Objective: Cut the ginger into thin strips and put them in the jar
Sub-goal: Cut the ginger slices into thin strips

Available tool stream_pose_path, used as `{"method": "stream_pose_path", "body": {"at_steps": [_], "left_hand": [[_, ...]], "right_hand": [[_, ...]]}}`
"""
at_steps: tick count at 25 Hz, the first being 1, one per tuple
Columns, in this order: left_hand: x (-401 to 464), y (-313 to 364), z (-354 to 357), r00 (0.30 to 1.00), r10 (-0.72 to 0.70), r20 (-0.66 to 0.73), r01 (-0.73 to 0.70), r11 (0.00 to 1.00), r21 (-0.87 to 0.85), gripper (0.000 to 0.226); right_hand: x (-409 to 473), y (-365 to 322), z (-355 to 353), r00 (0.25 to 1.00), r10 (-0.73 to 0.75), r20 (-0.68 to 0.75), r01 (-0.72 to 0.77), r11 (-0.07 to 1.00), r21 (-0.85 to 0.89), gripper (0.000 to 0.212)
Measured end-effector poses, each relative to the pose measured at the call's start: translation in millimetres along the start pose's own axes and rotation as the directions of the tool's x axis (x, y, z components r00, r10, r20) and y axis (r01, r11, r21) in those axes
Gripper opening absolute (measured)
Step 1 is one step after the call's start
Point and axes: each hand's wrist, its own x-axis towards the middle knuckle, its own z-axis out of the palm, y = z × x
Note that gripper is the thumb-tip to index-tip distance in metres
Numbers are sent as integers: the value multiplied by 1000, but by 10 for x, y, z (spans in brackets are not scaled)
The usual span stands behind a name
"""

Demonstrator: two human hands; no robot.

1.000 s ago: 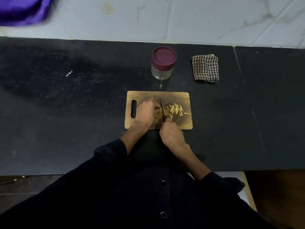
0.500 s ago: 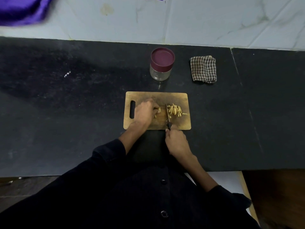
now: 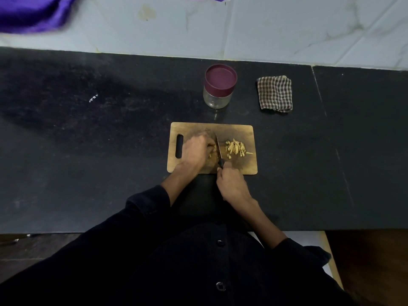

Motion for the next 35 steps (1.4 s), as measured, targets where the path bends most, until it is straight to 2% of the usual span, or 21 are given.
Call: {"method": "stream_pose_path", "body": {"at_steps": [6, 17, 22, 27, 35], "left_hand": [[-7, 4, -7, 1000, 10, -21, -10, 1000, 4, 19], [-17, 2, -16, 1000, -10, -7, 10, 1000, -5, 17], [-34, 19, -29, 1000, -7, -15, 7, 1000, -9, 14], [-23, 30, -15, 999, 29, 21, -30, 997, 64, 18], [-28, 42, 29, 998, 55, 39, -59, 993, 104, 22]], "right_hand": [[55, -40, 4, 1000, 25, 16, -25, 999, -40, 24], [-105, 51, 55, 995, 63, 80, -58, 996, -71, 21], [-135, 187, 23, 996, 86, 24, -86, 996, -11, 27], [-102, 216, -1, 997, 70, -21, -70, 997, 30, 20], [-89, 183, -14, 1000, 28, -14, -27, 999, 42, 21]]}}
